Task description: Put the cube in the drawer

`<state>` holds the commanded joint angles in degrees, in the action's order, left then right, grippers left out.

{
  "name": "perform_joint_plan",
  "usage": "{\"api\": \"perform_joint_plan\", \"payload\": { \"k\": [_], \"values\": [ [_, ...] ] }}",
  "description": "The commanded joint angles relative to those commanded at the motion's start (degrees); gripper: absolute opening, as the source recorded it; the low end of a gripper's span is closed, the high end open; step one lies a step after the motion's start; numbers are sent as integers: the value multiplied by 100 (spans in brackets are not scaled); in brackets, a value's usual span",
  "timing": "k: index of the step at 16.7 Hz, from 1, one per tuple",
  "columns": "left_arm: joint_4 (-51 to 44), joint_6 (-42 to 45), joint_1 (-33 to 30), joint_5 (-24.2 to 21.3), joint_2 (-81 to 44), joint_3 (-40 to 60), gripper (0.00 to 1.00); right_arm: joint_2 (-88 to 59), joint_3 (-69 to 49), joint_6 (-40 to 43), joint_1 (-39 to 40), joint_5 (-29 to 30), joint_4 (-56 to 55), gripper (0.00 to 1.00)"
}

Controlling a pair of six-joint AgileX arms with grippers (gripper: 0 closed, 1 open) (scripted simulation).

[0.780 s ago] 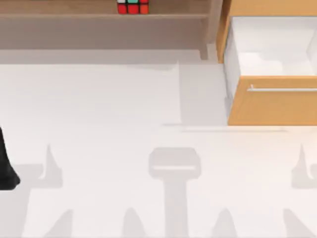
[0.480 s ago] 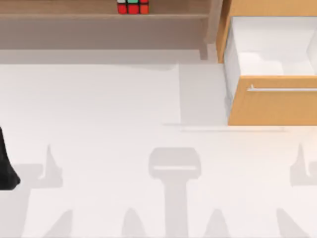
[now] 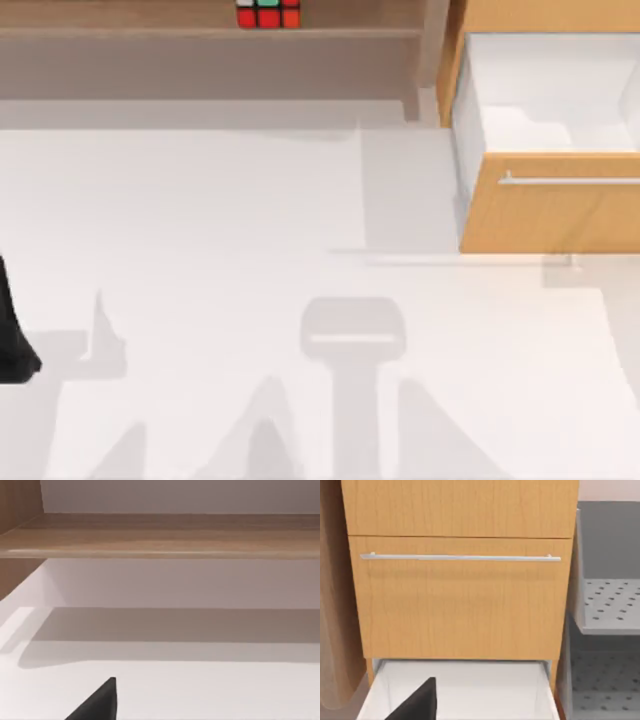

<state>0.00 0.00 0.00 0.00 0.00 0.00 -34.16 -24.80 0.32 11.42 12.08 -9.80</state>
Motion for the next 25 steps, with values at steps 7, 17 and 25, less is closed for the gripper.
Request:
{"api": "perform_joint_plan", "payload": {
  "k": [7, 17, 25],
  "values": [
    [0, 0, 0, 0, 0, 0, 100, -3887, -2761, -24, 1323, 1365, -1070, 100],
    [0, 0, 0, 0, 0, 0, 100, -8794, -6256, -92, 2994, 3076, -2428, 100],
    [0, 0, 0, 0, 0, 0, 100, -10548, -7518, -119, 3540, 3690, -2922, 100]
  ]
}}
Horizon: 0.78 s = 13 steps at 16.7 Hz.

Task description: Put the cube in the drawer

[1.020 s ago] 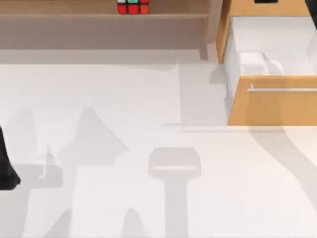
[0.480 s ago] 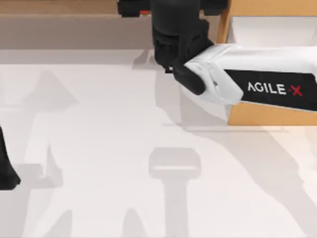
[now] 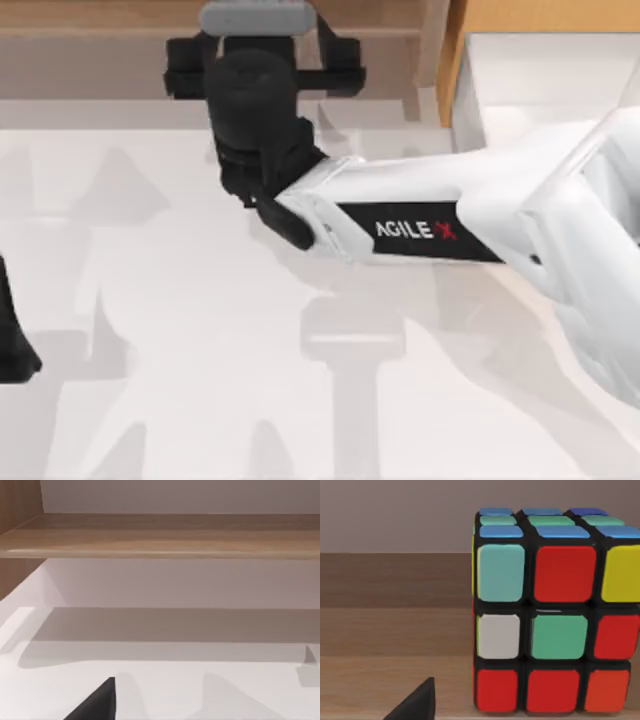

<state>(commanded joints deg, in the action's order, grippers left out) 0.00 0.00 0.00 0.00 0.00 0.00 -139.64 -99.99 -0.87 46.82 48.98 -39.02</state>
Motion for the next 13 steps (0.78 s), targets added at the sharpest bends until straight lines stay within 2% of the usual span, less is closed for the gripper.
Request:
{"api": "perform_joint_plan", "payload": {
  "k": [7, 13],
  "values": [
    [0, 0, 0, 0, 0, 0, 100, -42, -72, 1, -42, -29, 45, 100],
    [0, 0, 0, 0, 0, 0, 100, -613, -1168, 16, -275, -268, 540, 100]
  ]
}}
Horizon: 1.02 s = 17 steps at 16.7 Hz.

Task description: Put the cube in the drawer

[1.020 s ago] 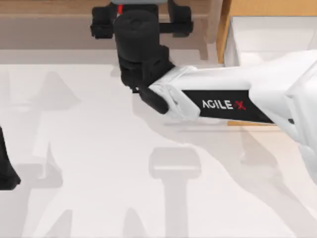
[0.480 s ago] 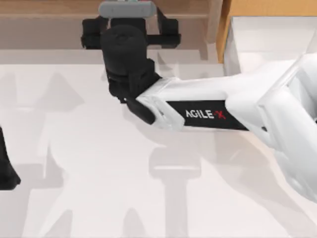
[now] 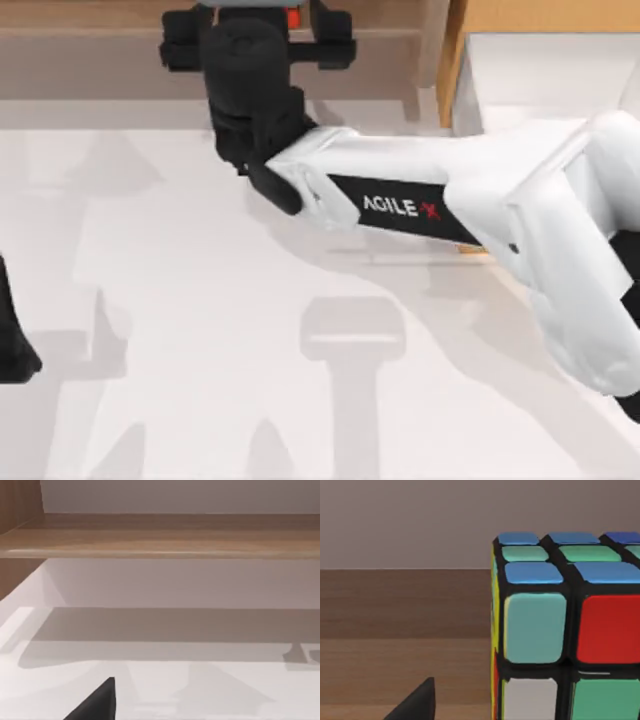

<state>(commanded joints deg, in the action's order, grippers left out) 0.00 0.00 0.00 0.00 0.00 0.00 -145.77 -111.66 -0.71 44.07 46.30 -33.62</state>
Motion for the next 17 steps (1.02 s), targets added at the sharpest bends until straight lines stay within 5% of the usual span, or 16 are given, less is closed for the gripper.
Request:
{"api": "perform_joint_plan", "payload": {
  "k": [9, 17],
  "values": [
    [0, 0, 0, 0, 0, 0, 100, -421, -786, 9, -183, -179, 360, 100],
    [0, 0, 0, 0, 0, 0, 100, -421, -786, 9, -183, -179, 360, 40]
  ]
}}
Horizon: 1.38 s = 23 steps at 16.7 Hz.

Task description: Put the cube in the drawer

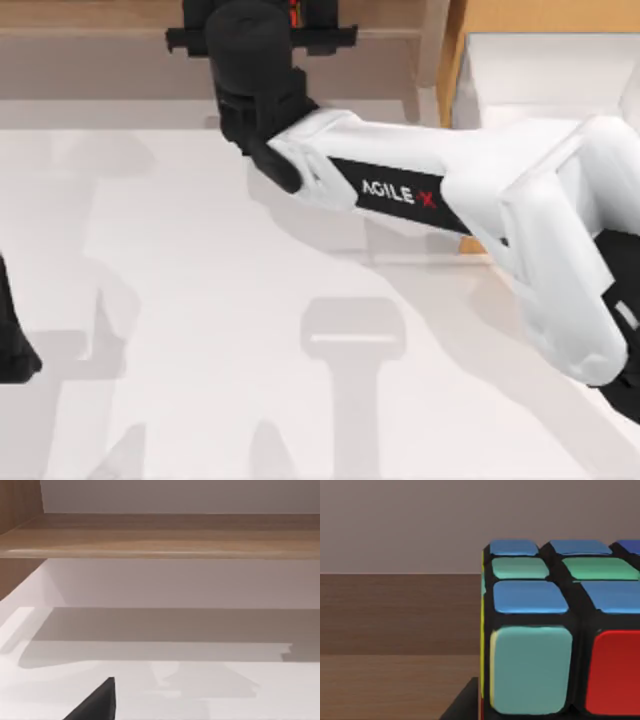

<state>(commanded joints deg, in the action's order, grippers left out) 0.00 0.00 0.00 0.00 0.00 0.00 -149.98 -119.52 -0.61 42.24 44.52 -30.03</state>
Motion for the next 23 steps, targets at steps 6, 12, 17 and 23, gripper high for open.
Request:
{"api": "perform_joint_plan", "payload": {
  "k": [6, 12, 17, 23],
  "values": [
    [0, 0, 0, 0, 0, 0, 100, 0, 0, 0, 0, 0, 0, 0],
    [0, 0, 0, 0, 0, 0, 100, 0, 0, 0, 0, 0, 0, 0],
    [0, 0, 0, 0, 0, 0, 100, 202, 196, -13, 69, 41, -3, 0],
    [0, 0, 0, 0, 0, 0, 100, 566, 583, -21, 170, 139, -20, 0]
  ]
}}
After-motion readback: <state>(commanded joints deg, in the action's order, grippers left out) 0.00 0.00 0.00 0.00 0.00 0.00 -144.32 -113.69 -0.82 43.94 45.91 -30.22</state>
